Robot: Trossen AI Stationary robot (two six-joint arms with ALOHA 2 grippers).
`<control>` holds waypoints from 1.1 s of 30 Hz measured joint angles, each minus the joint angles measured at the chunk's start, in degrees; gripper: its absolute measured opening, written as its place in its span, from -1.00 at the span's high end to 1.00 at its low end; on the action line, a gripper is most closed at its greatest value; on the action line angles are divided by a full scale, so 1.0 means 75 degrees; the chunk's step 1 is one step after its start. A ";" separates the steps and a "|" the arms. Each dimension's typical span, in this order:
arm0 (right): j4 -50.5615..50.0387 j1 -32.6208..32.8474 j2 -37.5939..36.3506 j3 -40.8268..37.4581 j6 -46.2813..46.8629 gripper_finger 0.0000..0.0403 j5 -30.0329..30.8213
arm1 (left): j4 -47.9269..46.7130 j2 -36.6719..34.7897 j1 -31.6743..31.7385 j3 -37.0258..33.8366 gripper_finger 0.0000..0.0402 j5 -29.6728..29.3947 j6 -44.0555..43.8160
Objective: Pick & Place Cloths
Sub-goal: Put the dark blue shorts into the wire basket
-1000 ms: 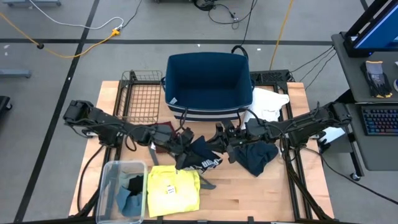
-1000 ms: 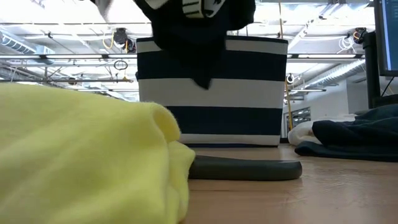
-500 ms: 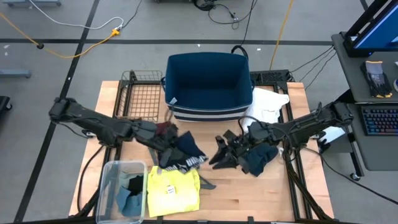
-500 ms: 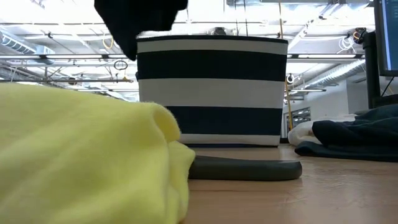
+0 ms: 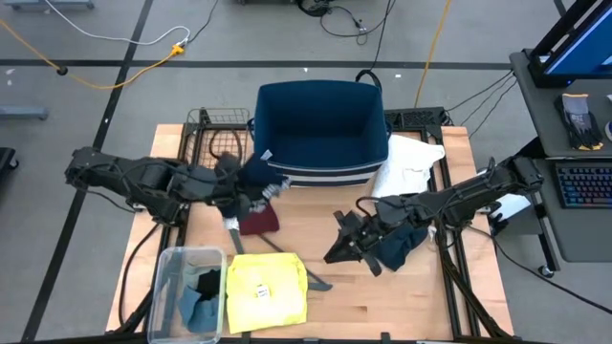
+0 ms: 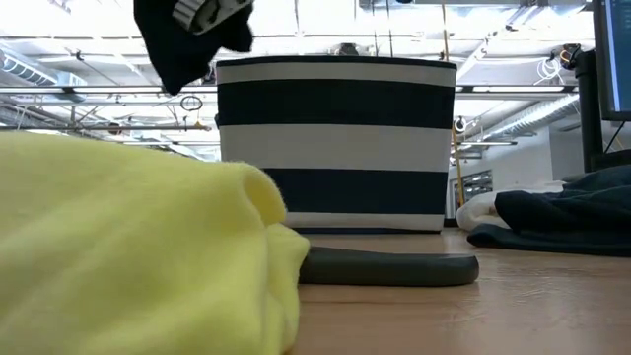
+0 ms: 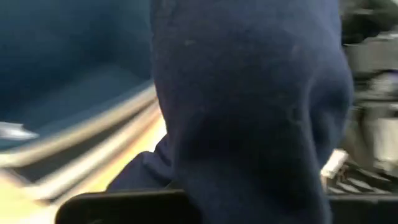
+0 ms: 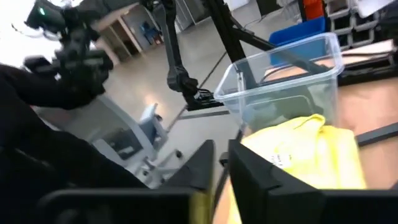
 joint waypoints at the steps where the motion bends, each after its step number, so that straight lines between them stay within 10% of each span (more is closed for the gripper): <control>1: -0.0074 0.0000 0.0000 0.0003 -0.0145 0.90 0.0001 | -0.0232 -0.0009 0.0065 0.0091 0.95 -0.0236 0.0058; 22: -0.0680 -0.0692 -0.0206 -0.0003 -0.3019 1.00 0.0997 | -0.2557 -0.0504 0.4664 0.0453 0.95 -0.1511 0.1313; 33: -0.0767 -0.1188 -0.0236 -0.0003 -0.3423 1.00 0.0997 | -0.2561 0.0504 0.7843 0.0427 0.95 0.0543 0.2452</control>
